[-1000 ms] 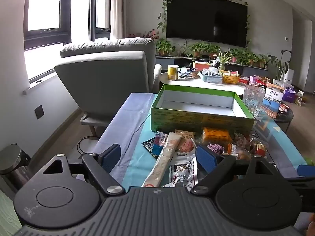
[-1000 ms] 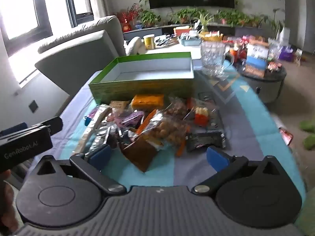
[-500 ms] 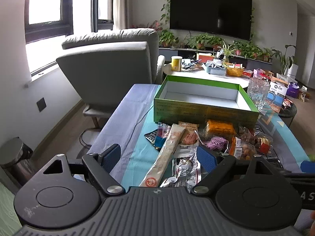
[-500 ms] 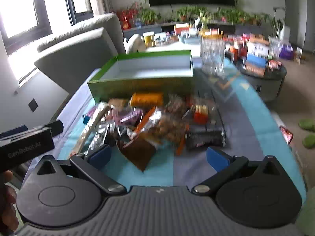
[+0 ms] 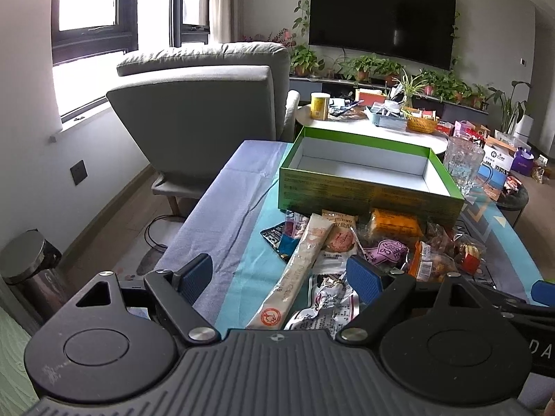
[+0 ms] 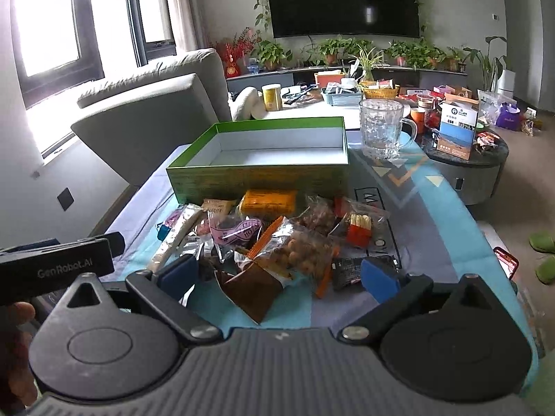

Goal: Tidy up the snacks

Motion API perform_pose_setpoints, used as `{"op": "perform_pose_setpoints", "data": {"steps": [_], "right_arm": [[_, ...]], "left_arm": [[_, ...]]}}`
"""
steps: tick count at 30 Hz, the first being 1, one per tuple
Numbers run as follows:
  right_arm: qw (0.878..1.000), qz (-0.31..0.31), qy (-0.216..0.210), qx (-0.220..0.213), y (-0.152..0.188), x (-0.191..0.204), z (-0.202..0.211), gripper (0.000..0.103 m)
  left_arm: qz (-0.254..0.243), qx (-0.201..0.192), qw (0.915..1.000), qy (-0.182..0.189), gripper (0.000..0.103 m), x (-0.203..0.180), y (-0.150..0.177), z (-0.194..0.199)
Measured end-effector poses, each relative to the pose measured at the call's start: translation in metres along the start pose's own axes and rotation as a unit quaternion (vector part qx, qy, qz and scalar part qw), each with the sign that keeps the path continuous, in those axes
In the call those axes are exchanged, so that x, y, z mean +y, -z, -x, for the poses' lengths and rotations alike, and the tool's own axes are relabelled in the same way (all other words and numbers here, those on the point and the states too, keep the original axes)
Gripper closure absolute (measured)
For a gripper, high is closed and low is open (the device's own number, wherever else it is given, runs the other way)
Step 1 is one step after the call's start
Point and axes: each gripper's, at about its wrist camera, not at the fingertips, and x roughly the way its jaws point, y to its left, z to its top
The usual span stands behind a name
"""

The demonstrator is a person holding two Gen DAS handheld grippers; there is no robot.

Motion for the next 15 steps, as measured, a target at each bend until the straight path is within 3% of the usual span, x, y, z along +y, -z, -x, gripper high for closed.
{"op": "perform_pose_setpoints", "data": {"steps": [15], "right_arm": [[1.0, -0.003, -0.017, -0.002, 0.0034, 0.0006, 0.001, 0.042]], "left_arm": [[-0.002, -0.005, 0.9999, 0.009, 0.019, -0.002, 0.0006, 0.0025]]}}
